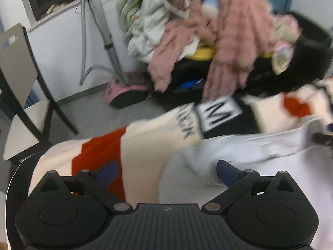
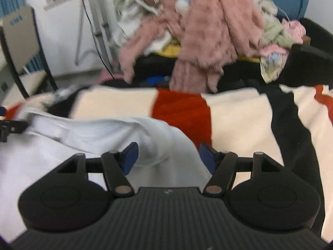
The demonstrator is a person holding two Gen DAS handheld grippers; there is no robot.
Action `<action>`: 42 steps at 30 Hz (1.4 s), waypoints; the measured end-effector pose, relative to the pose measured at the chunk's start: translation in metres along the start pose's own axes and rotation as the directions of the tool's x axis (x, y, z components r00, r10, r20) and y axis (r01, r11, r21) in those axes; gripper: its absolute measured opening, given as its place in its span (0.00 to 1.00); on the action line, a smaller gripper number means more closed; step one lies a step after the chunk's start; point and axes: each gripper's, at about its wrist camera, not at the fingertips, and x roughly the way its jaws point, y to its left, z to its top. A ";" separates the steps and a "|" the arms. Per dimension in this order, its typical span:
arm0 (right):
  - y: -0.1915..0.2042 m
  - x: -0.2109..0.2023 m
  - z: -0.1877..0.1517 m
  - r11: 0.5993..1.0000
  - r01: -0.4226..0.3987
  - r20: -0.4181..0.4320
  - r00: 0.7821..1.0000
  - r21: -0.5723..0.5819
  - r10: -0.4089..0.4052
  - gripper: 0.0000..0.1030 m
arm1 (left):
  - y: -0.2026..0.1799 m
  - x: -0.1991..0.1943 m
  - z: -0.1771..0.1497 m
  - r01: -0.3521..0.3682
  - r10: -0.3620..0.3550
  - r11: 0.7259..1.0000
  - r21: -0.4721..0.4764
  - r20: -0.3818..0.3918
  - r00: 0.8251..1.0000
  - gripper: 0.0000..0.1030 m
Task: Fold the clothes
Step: 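Lower the T-shirt flat onto the bed with both grippers and release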
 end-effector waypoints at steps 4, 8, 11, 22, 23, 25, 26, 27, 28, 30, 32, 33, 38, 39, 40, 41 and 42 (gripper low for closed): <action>0.017 -0.068 -0.016 1.000 -0.021 0.093 0.995 0.002 0.020 0.65 | -0.001 -0.070 -0.016 0.059 -0.055 0.997 -0.040 0.101 0.993 1.00; 0.030 -0.154 -0.054 1.000 -0.019 0.202 0.979 -0.004 0.020 0.65 | -0.015 -0.157 -0.066 0.088 -0.063 0.990 -0.108 0.221 0.973 1.00; 0.039 -0.221 -0.097 1.000 -0.030 0.274 0.961 -0.002 0.029 0.65 | -0.027 -0.223 -0.115 0.113 -0.074 0.985 -0.133 0.271 0.960 1.00; 0.072 -0.389 -0.237 0.999 -0.017 0.366 0.930 0.030 0.005 0.65 | -0.024 -0.407 -0.279 0.172 -0.091 0.960 -0.221 0.334 0.938 1.00; 0.071 -0.400 -0.241 0.999 -0.021 0.375 0.927 0.044 0.003 0.65 | -0.018 -0.422 -0.290 0.178 -0.092 0.955 -0.237 0.334 0.938 1.00; 0.071 -0.425 -0.245 0.997 -0.027 0.393 0.920 0.077 -0.005 0.65 | -0.007 -0.447 -0.308 0.199 -0.099 0.940 -0.277 0.335 0.937 1.00; 0.072 -0.433 -0.245 0.996 -0.025 0.399 0.917 0.085 -0.011 0.65 | -0.001 -0.457 -0.316 0.211 -0.105 0.932 -0.295 0.337 0.936 1.00; 0.073 -0.443 -0.245 0.995 -0.021 0.406 0.914 0.094 -0.019 0.65 | 0.004 -0.467 -0.325 0.223 -0.111 0.923 -0.312 0.339 0.934 1.00; 0.075 -0.453 -0.245 0.995 -0.018 0.413 0.910 0.103 -0.026 0.65 | 0.009 -0.474 -0.332 0.235 -0.118 0.917 -0.321 0.344 0.931 1.00; 0.077 -0.466 -0.246 0.993 -0.028 0.431 0.902 0.113 -0.024 0.65 | 0.018 -0.486 -0.343 0.258 -0.133 0.905 -0.338 0.351 0.927 1.00; 0.080 -0.473 -0.248 0.993 -0.040 0.449 0.894 0.110 -0.014 0.65 | 0.026 -0.489 -0.349 0.270 -0.140 0.892 -0.363 0.346 0.928 0.99; 0.082 -0.477 -0.249 0.993 -0.046 0.457 0.889 0.109 -0.009 0.65 | 0.030 -0.487 -0.350 0.270 -0.139 0.886 -0.378 0.340 0.930 0.99; 0.083 -0.473 -0.255 0.988 -0.087 0.462 0.887 0.125 0.020 0.65 | 0.047 -0.459 -0.351 0.296 -0.143 0.832 -0.469 0.334 0.932 0.93; 0.079 -0.466 -0.258 0.984 -0.109 0.465 0.885 0.143 0.030 0.65 | 0.050 -0.449 -0.351 0.297 -0.143 0.822 -0.486 0.328 0.934 0.92; 0.074 -0.457 -0.262 0.980 -0.119 0.461 0.887 0.157 0.033 0.65 | 0.051 -0.436 -0.351 0.293 -0.141 0.814 -0.502 0.318 0.938 0.90; 0.070 -0.448 -0.266 0.977 -0.128 0.456 0.889 0.171 0.036 0.65 | 0.052 -0.423 -0.351 0.288 -0.138 0.805 -0.519 0.308 0.941 0.88; 0.066 -0.438 -0.270 0.973 -0.137 0.451 0.892 0.185 0.039 0.66 | 0.054 -0.408 -0.350 0.280 -0.135 0.800 -0.530 0.296 0.946 0.87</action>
